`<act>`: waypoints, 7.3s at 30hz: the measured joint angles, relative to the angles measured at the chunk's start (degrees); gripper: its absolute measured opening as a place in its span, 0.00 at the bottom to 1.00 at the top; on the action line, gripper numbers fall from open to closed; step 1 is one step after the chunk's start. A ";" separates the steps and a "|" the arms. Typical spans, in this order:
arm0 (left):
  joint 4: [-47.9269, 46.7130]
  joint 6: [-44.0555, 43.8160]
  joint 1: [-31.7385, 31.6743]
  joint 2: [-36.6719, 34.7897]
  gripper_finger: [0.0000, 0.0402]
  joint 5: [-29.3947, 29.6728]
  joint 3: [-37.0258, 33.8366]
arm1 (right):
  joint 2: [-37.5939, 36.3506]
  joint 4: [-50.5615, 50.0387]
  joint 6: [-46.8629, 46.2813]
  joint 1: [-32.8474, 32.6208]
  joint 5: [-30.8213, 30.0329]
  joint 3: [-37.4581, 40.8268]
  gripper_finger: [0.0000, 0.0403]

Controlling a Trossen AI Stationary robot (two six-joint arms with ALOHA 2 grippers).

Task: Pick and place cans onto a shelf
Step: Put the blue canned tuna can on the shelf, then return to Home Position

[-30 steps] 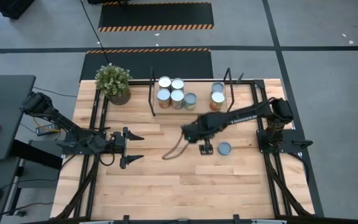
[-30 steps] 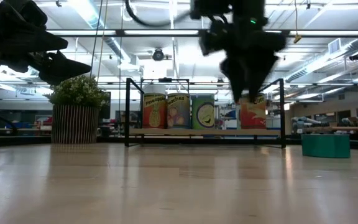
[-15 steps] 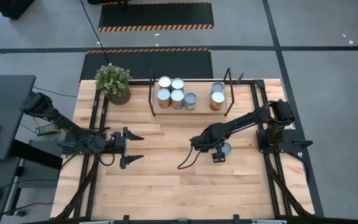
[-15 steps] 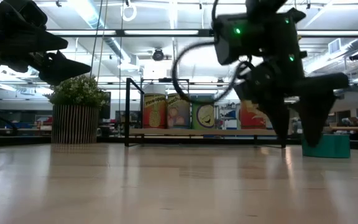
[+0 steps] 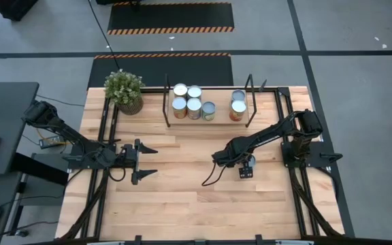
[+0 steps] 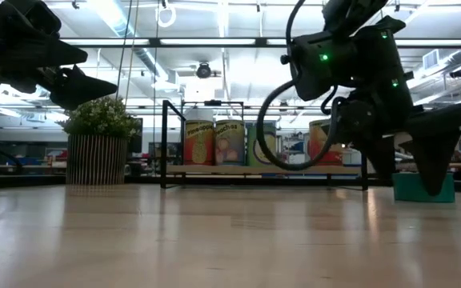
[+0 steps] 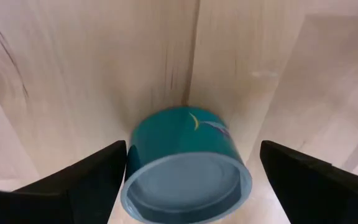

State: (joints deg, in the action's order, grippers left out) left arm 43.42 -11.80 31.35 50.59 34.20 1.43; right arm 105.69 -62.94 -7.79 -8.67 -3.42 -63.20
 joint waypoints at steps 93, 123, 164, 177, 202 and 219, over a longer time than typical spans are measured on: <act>0.81 6.05 -0.07 -5.14 0.99 -0.81 0.04 | -12.27 0.57 10.70 21.38 -11.92 -22.79 0.89; -13.99 11.13 -14.10 -34.72 0.62 -4.24 0.00 | -64.35 62.48 0.54 4.48 -16.10 36.08 0.87; -27.52 7.15 -43.04 -50.47 0.01 -15.82 0.02 | -105.46 78.36 1.58 8.98 -19.82 60.87 0.86; -25.73 6.50 -43.08 -50.49 0.01 -14.87 0.02 | -105.36 76.84 -1.58 9.01 -23.05 62.85 0.86; -26.55 1.95 -43.10 -50.23 0.07 -16.00 0.02 | -105.33 76.18 -3.87 9.05 -28.87 62.84 0.86; -26.56 1.97 -43.10 -50.23 0.07 -16.00 0.02 | -105.33 76.18 -3.85 9.05 -28.85 62.84 0.86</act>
State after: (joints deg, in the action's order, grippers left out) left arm 16.86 -9.82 -11.75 0.36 18.20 1.45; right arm 0.36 13.23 -11.64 0.38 -32.27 -0.36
